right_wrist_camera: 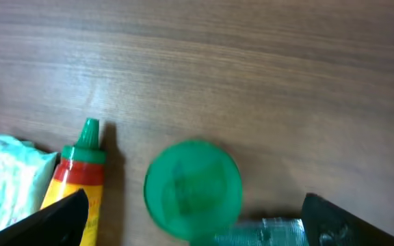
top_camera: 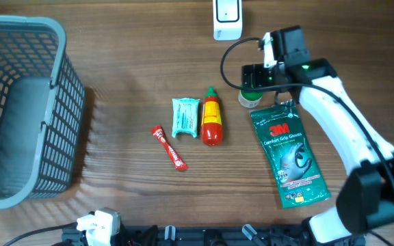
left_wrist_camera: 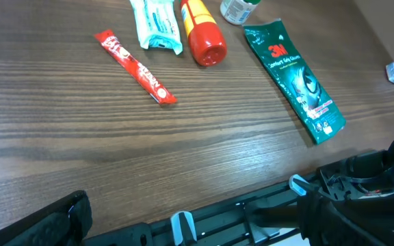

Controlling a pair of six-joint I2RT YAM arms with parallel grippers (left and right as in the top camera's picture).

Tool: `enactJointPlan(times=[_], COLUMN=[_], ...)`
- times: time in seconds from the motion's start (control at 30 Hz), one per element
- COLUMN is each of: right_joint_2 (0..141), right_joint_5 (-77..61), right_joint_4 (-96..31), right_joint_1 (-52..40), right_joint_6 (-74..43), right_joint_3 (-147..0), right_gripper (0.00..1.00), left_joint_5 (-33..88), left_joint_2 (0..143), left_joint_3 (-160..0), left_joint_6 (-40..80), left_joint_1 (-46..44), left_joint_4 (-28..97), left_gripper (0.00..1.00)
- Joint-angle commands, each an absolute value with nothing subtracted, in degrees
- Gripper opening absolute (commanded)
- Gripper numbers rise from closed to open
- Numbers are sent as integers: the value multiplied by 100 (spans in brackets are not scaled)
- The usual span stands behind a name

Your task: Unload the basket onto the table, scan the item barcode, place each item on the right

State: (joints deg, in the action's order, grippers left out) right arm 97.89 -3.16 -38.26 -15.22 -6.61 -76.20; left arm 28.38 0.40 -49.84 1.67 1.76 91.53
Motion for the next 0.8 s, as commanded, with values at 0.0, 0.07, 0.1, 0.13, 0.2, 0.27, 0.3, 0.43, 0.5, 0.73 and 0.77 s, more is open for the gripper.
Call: enactJointPlan(times=[0.0, 0.07, 0.1, 0.13, 0.2, 0.27, 0.3, 0.43, 0.5, 0.73, 0.77], right_joint_2=[10175, 10302, 10370, 10388, 10595, 10820, 10932, 11091, 11089, 11089, 11089], right_joint_5=[-607, -602, -598, -574, -215, 207, 469, 1114, 1114, 720, 642], right_joint_4=[-3378, -3328, -3328, -3326, -3205, -3148, -3153, -3155, -3131, -3531, -3592], right_joint_1=[-1577, -1660, -1743, -1789, -1964, -2108, -2163, -2202, -2202, -2213, -2213], right_joint_6=[-191, -145, -139, -128, -123, -163, -204, -495, -493, -1457, -1710], right_joint_3=[-7605, -7605, -7605, -7605, -7605, -7605, -7605, -7605, -7618, -7629, -7629], right_gripper=[100, 100, 100, 100, 100, 100, 100, 100, 100, 100, 100], left_joint_5=[2845, 2845, 2847, 2845, 2845, 2847, 2845, 2845, 2845, 2845, 2845], left_joint_2=[27, 27, 27, 27, 27, 27, 27, 27, 27, 27, 27], left_joint_3=[-4982, -4982, -4982, -4982, -4982, -4982, -4982, -4982, -4982, -4982, -4982], left_joint_6=[180, 180, 180, 180, 180, 180, 180, 180, 180, 180, 180], left_joint_1=[172, 172, 172, 172, 172, 172, 172, 172, 172, 172, 172], left_joint_4=[9137, 9137, 9137, 9137, 9137, 9137, 9137, 9137, 9137, 9137, 9137], left_gripper=[100, 100, 100, 100, 100, 100, 100, 100, 100, 100, 100])
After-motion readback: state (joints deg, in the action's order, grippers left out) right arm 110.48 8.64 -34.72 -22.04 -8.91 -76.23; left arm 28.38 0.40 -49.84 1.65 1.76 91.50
